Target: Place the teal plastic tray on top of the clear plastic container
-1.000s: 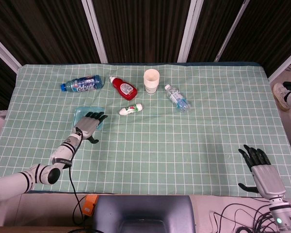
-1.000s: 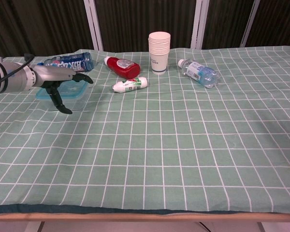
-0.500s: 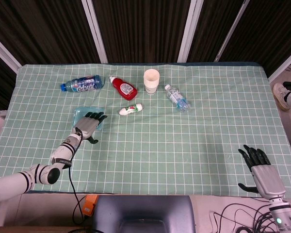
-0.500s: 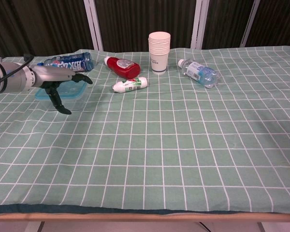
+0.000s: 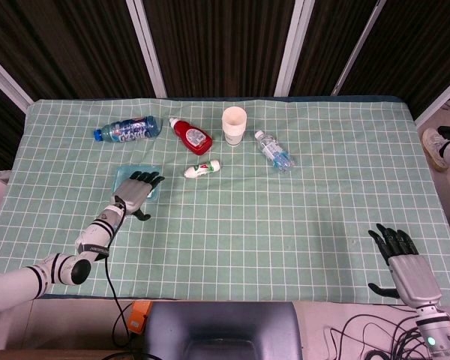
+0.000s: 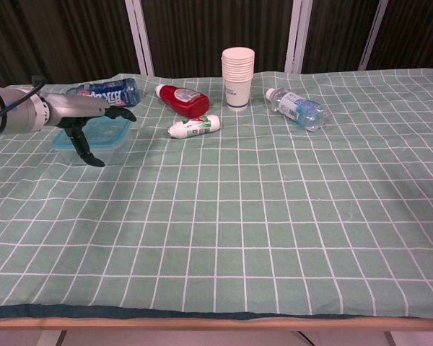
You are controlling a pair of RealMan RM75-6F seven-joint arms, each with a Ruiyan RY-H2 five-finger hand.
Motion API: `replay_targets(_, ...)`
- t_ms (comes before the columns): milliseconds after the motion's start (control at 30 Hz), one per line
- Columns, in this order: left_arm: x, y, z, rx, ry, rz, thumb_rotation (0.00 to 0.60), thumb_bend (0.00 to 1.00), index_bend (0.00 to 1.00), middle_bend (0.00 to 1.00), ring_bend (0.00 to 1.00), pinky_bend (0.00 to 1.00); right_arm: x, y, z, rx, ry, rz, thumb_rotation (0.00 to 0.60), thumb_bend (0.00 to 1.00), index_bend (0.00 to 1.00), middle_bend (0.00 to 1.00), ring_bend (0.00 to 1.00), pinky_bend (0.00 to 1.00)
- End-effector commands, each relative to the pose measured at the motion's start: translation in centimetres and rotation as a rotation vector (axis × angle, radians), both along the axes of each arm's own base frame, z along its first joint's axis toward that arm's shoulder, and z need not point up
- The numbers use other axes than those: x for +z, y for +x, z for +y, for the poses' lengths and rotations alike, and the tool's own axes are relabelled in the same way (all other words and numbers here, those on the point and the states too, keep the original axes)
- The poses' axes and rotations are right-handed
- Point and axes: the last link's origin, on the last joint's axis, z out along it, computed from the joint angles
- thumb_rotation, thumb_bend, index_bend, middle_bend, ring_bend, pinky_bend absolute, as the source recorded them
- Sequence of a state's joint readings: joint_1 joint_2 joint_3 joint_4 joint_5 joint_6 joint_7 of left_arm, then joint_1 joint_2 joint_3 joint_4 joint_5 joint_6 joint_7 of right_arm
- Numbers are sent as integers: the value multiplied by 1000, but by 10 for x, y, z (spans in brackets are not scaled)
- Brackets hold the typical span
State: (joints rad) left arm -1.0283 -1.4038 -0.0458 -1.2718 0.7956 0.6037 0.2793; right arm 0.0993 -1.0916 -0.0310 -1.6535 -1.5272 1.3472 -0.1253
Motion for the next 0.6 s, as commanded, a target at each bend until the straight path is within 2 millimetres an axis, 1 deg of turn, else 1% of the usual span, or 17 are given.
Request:
replay_targets(33,1,-2,0,4,2,5,600,213,0,26,41,46,0,0,0,-1,0,0,600,67,0,0,0,0)
replay_targets(200,3,-5,1,19,-3,15,600,212,0,78,81,96,0,0,0,-1,1,1,600,67,0,0,0,0)
replay_targets(333,2,-6,1,21,-4,19,600,212,0,99,96,97,-1,0,0,-1,1,2,600,67,0,0,0,0)
replay_targets(600,0,-11,1,30,-9,35,600,211,0,101,99,94,0,0,0,-1,-1,2,600,67,0,0,0,0)
